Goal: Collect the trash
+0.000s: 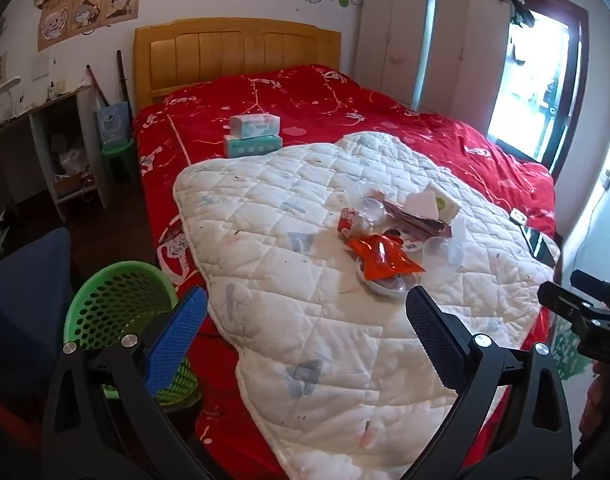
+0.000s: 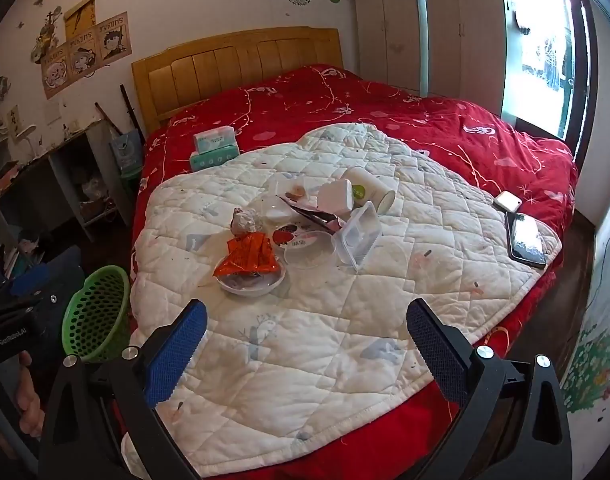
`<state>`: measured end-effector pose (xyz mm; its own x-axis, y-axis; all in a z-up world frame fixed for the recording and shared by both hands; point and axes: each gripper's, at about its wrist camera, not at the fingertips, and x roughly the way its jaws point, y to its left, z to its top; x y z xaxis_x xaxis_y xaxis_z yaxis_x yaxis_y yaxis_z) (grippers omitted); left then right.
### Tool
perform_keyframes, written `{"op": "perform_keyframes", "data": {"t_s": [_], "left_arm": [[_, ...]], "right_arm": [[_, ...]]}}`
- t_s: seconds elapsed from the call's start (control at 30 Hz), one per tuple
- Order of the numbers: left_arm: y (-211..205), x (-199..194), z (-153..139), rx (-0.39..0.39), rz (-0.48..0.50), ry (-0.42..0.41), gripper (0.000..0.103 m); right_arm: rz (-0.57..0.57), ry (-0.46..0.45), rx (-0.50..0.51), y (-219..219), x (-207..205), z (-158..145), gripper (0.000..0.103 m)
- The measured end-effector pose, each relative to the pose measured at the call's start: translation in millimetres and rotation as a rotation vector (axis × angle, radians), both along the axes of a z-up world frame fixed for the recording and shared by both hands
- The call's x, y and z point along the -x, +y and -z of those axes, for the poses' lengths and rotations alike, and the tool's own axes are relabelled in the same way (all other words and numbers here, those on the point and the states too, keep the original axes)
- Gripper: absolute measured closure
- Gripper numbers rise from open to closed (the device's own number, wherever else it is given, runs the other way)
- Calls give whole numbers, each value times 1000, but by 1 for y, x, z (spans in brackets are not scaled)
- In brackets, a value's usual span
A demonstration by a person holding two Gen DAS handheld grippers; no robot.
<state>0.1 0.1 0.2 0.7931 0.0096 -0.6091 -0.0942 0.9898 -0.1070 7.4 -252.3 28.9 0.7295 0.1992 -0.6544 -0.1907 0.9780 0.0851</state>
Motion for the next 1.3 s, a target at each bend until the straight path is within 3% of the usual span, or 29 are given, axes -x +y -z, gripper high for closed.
{"op": "perform_keyframes", "data": {"t_s": [1.3], "left_arm": [[12,2,-1,11,-74,-14,5]], "right_arm": [[-18,-6,-8,6,0,1,6]]}}
